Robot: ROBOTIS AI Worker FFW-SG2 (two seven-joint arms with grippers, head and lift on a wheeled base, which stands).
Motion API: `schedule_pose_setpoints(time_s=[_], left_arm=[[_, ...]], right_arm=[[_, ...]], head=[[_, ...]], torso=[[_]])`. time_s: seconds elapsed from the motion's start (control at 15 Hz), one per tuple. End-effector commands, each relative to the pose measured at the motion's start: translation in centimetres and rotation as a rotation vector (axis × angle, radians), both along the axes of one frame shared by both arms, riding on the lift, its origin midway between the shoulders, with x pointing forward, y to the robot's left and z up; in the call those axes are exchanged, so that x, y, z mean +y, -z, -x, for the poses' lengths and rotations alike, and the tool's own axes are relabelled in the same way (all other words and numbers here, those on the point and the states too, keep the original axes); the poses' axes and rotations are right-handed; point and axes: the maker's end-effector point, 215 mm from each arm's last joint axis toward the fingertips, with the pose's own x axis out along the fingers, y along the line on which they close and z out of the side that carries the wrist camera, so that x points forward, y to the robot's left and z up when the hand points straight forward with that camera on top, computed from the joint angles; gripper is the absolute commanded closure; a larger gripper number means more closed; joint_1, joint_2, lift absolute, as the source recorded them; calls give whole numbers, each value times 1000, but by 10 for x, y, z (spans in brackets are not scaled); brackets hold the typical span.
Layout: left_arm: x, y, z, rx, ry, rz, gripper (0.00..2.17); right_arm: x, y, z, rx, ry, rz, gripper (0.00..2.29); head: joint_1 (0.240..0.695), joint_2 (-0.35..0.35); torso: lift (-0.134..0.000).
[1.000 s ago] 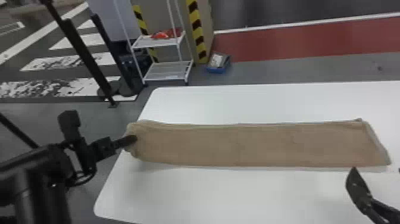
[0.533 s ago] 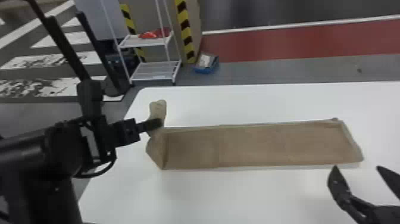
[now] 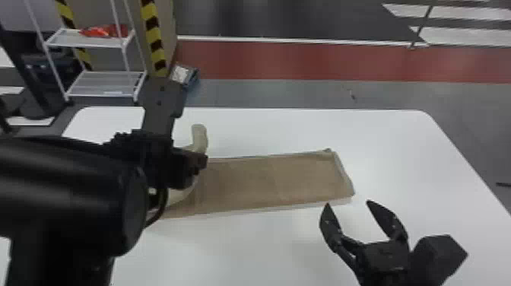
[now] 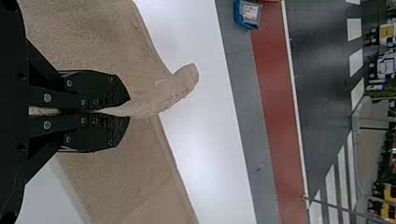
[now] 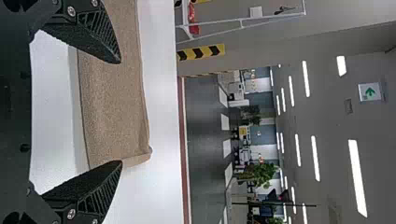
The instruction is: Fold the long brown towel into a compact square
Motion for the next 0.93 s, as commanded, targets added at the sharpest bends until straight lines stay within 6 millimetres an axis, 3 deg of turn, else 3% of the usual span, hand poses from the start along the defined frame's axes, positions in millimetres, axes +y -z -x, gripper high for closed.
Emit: schedule_pose_setpoints(time_s=[0.0,0.07,0.13,0.2,0.4,0.6,0.73,0.87], left_arm=[[-47,31,8,5,76,-108,1710],[-66,33,2,-43,102,-139,1085],[-81,32,1,-69,128,-143,306],[-91,34,3,-81,139,-159,-2],[-101,36,11,-103,151,-157,29],[-93,30,21,-109,126,-124,33],[-69,22,18,-152,69,-52,36],[-29,11,11,-245,-7,37,29]], right_arm=[[1,3,-2,4,3,-7,124],[4,2,-2,2,-1,-8,124],[6,3,-2,4,-4,-8,124],[6,3,-2,4,-5,-9,124],[7,-1,-5,-5,-6,-10,124],[23,-4,-18,-1,-33,-12,124],[44,-1,-33,26,-69,-22,124],[71,8,-48,68,-119,-27,124]], head=[[695,-101],[695,-116],[695,-129],[695,-165],[695,-205],[695,-220],[695,-207],[695,-154]], torso=[[-123],[-123],[-123],[-123],[-123],[-123],[-123],[-123]])
